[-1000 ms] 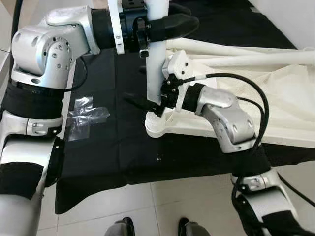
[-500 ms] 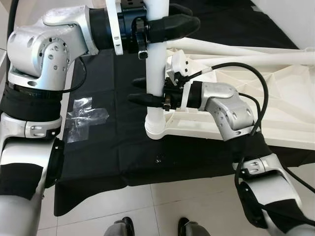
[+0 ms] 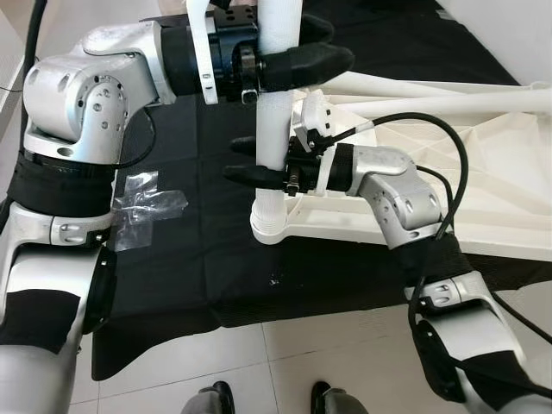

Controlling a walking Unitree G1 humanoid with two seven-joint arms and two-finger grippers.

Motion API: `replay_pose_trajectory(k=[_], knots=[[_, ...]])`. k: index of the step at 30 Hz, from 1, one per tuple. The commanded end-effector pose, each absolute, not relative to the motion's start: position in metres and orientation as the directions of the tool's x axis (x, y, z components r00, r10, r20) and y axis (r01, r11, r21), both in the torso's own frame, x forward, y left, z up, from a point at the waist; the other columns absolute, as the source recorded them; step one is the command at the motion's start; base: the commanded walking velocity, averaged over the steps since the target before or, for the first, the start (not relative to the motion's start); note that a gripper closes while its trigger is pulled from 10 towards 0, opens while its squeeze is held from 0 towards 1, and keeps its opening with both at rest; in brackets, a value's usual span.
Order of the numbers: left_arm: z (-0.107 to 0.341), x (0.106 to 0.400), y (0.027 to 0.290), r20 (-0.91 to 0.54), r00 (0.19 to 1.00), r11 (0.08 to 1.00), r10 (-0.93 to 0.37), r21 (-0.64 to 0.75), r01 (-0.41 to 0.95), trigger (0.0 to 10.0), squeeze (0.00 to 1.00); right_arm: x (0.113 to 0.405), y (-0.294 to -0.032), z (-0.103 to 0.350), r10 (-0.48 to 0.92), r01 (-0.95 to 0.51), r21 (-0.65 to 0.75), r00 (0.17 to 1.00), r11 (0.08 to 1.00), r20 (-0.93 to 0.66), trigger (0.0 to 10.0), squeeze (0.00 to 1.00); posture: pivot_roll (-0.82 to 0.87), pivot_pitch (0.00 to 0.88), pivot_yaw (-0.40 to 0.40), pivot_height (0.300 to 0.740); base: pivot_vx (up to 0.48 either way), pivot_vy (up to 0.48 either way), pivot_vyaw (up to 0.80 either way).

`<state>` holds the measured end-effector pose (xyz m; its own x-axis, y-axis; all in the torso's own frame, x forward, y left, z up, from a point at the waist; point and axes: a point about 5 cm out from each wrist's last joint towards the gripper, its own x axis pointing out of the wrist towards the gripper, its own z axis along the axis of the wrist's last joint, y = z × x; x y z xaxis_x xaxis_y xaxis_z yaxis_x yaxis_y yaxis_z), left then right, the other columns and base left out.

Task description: Building children table

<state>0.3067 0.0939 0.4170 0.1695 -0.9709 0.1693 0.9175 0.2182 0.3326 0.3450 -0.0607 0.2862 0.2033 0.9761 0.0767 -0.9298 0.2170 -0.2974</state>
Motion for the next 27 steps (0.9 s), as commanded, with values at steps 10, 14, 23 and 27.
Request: replay_pose_trajectory(k=[10,14,23,27], knots=[[0.417,0.312,0.107,0.227,0.303,0.359,-0.926,0.271,0.893,10.0,0.0,0.32,-0.03,0.215,0.57,-0.555,-0.182,0.82,0.811,0.041,0.0,0.0,0.05,0.237,0.016,0.74,0.0,0.0,0.0],[0.413,0.311,0.11,0.218,0.307,0.359,-0.926,0.265,0.895,10.0,0.0,0.313,-0.028,0.207,0.496,-0.487,-0.159,0.868,0.859,0.021,0.0,0.0,0.04,0.234,0.015,0.74,0.0,0.0,0.0],[0.388,0.296,0.111,0.153,0.297,0.329,-0.943,0.274,0.904,10.0,0.0,0.317,-0.019,0.216,0.502,-0.49,-0.166,0.864,0.856,0.038,0.0,0.0,0.04,0.216,0.006,0.74,0.0,0.0,0.0],[0.382,0.298,0.115,0.137,0.31,0.337,-0.941,0.277,0.9,10.0,0.0,0.32,-0.019,0.219,0.505,-0.493,-0.174,0.862,0.853,0.036,0.0,0.0,0.04,0.216,0.005,0.74,0.0,0.0,0.0]])
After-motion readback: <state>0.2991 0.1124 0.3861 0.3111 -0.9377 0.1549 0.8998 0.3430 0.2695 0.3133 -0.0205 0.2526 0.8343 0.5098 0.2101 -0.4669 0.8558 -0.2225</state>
